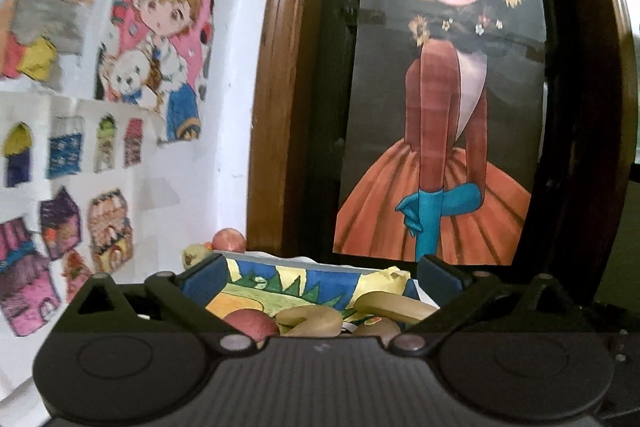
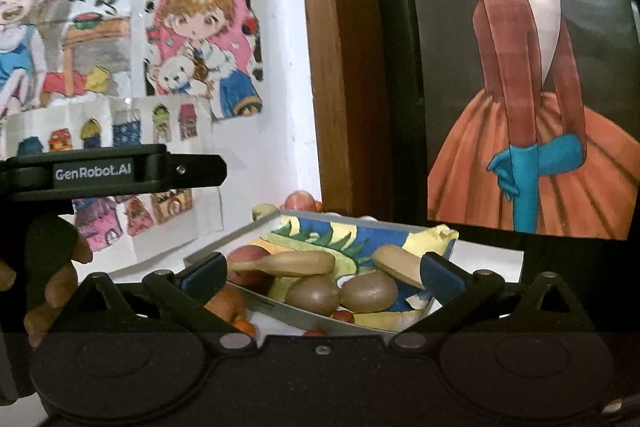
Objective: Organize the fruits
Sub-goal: 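Withdraw both open tools back from the tray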
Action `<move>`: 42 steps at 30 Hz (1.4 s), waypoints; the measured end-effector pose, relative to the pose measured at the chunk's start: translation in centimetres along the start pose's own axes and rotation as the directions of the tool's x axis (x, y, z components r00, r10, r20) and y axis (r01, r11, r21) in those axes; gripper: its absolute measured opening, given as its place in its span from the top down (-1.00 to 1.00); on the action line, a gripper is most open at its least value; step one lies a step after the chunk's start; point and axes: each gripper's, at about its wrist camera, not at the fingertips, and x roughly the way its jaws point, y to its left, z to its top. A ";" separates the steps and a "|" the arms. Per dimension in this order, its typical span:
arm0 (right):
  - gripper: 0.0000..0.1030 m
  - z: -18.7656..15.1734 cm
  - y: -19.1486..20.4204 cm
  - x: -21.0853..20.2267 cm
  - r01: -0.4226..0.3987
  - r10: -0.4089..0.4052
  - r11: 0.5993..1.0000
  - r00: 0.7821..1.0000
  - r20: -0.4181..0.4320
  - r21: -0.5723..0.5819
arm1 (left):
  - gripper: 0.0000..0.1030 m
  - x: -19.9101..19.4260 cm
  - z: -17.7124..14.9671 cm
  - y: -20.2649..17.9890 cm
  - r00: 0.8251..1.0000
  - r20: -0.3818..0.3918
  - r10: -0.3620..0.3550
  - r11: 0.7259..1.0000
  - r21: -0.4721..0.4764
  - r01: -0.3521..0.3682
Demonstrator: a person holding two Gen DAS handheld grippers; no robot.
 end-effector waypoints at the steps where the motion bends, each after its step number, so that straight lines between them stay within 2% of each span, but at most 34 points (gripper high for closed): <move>1: -0.99 0.0 0.4 -0.6 0.000 0.000 1.000 1.000 0.008 -0.002 | -0.99 -0.9 0.0 0.1 1.000 0.007 0.001 1.000 -0.001 -0.001; 13: -0.99 -0.8 5.4 -7.5 0.008 -0.005 0.999 0.997 0.081 -0.036 | -0.99 -9.9 -0.8 2.8 0.998 0.051 0.035 0.999 -0.028 -0.034; 17: -0.99 -1.7 6.5 -9.2 0.011 -0.008 0.999 0.997 0.079 -0.035 | -0.99 -12.2 -1.5 3.7 0.997 0.054 0.051 0.998 -0.031 -0.050; 21: -0.99 -3.0 7.2 -10.0 0.003 -0.003 1.000 1.000 0.031 -0.022 | -0.99 -14.1 -2.9 4.6 0.997 0.034 0.064 0.998 -0.030 -0.063; 29: -0.99 -5.8 8.1 -9.4 0.012 -0.012 1.000 0.995 -0.095 -0.003 | -0.99 -15.2 -6.2 6.5 0.993 -0.083 0.088 0.996 -0.013 -0.089; 42: -0.99 -7.8 8.6 -7.1 0.014 -0.013 1.000 0.979 -0.204 0.004 | -0.99 -14.6 -7.3 8.4 0.977 -0.183 0.108 0.994 -0.009 -0.112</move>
